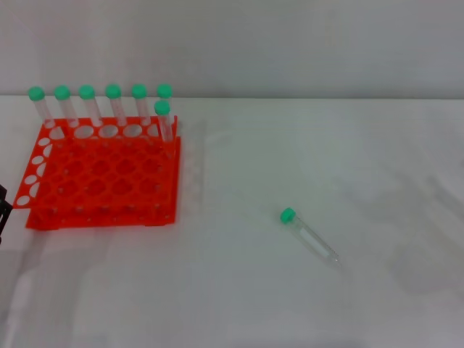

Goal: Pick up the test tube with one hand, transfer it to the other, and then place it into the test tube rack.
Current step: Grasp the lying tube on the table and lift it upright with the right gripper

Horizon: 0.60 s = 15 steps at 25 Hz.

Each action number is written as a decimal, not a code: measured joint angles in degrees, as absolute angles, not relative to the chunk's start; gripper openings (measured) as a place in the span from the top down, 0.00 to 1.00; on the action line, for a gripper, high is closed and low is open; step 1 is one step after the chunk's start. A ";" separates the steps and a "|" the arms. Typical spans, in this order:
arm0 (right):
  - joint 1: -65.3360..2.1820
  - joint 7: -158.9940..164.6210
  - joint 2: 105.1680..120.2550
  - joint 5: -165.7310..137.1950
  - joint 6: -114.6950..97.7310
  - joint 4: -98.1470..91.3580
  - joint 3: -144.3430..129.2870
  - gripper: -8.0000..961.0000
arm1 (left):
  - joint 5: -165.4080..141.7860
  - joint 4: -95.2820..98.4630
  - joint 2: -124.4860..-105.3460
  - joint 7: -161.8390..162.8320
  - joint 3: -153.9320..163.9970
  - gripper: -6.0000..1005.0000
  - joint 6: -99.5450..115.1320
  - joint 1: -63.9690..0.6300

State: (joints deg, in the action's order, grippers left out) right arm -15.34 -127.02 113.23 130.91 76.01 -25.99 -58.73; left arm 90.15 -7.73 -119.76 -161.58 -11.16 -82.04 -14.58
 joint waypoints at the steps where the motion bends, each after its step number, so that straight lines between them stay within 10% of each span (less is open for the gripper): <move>1: -14.81 -122.39 112.90 127.79 75.01 -29.95 -59.17 0.11 | 90.16 -7.76 -119.76 -161.56 -11.16 0.13 -82.13 -14.48; 9: -14.95 -81.89 110.98 90.84 72.50 -62.56 -58.85 0.11 | 90.19 -8.54 -119.71 -161.54 -11.17 0.13 -82.20 -14.75; 15: -17.54 -55.84 113.79 64.07 80.20 -85.25 -58.98 0.11 | 91.19 -8.42 -119.46 -161.54 -11.16 0.13 -82.40 -16.30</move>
State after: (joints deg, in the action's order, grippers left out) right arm -17.54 -55.84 113.79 64.07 80.20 -85.25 -58.98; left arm 91.19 -8.42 -119.46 -161.54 -11.16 -82.40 -16.30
